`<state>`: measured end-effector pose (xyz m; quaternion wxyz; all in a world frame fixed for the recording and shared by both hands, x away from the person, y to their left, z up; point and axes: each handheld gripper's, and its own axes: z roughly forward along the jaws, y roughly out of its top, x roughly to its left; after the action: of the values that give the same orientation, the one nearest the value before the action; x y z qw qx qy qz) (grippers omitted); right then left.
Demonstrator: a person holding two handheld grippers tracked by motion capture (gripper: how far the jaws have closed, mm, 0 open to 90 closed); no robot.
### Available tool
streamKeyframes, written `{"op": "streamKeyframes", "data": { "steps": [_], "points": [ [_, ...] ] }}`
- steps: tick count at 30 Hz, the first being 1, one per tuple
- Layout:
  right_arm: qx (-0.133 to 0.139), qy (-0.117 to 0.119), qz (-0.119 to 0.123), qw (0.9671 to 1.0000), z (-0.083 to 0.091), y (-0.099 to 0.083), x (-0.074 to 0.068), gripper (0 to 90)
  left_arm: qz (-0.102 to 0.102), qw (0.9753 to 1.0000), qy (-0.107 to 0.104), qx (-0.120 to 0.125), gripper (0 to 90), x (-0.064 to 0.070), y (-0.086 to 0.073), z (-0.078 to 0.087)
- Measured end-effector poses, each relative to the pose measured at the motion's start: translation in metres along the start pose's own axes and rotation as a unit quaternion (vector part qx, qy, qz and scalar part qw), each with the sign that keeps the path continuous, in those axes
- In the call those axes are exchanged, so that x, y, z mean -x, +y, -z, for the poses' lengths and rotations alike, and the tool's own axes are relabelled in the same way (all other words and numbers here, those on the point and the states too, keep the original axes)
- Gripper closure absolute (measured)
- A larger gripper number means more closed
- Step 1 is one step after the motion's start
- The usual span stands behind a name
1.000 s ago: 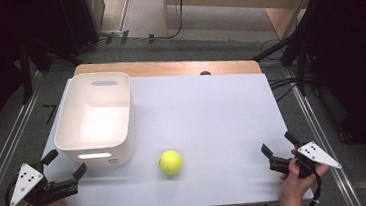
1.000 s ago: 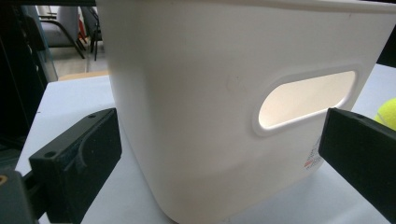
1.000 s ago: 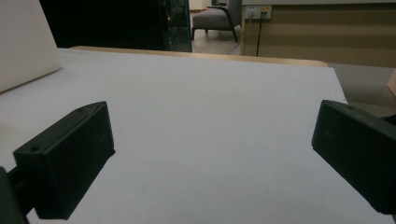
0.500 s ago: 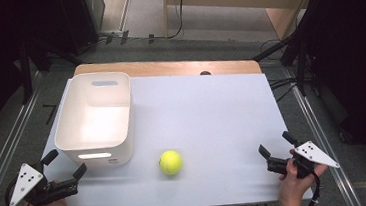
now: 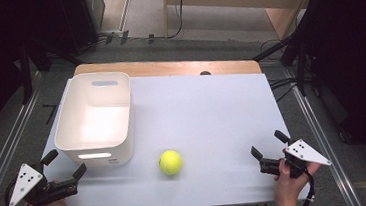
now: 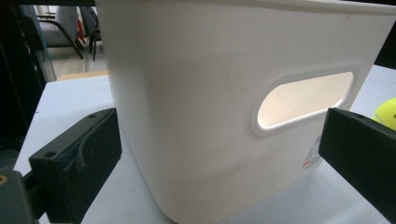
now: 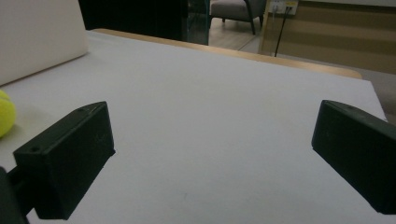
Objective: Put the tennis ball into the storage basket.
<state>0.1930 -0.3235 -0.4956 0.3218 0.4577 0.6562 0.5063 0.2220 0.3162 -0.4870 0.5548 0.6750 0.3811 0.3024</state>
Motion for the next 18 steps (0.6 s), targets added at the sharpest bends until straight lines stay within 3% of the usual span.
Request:
{"op": "streamKeyframes", "data": {
  "steps": [6, 18],
  "points": [
    [-0.012, 0.012, -0.002, 0.9999, -0.004, 0.005, -0.009, 0.0, -0.002, 1.0, 0.0, -0.001, 0.0, 0.0, 0.0, 0.0],
    [-0.031, 0.034, 0.024, 0.9986, -0.008, 0.018, -0.027, 0.0, -0.002, 1.0, 0.0, 0.0, 0.0, 0.001, 0.0, 0.0]
  ]
}}
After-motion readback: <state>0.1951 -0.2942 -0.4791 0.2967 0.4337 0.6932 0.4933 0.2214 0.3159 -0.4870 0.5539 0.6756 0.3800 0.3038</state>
